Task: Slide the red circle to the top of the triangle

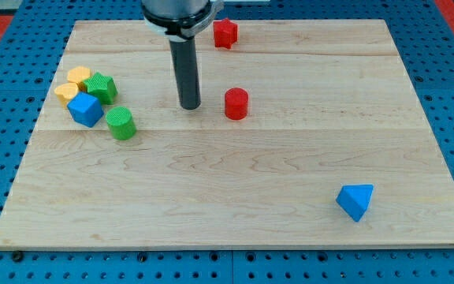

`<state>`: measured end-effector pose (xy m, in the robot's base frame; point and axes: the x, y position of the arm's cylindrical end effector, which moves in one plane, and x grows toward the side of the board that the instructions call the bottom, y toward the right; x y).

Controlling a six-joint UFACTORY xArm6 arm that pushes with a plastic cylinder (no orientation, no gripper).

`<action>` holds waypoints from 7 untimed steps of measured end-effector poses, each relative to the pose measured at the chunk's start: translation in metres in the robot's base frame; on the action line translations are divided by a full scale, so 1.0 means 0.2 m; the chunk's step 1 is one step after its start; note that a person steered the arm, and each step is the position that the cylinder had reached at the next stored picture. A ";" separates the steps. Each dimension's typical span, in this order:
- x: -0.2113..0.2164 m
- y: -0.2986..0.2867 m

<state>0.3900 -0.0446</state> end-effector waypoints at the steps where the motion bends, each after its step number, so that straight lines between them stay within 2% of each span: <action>1: 0.01 0.37; 2: 0.01 0.66; 3: 0.20 0.82; 4: 0.31 0.82; 5: 0.05 0.89; 6: 0.06 0.92; 7: 0.30 1.07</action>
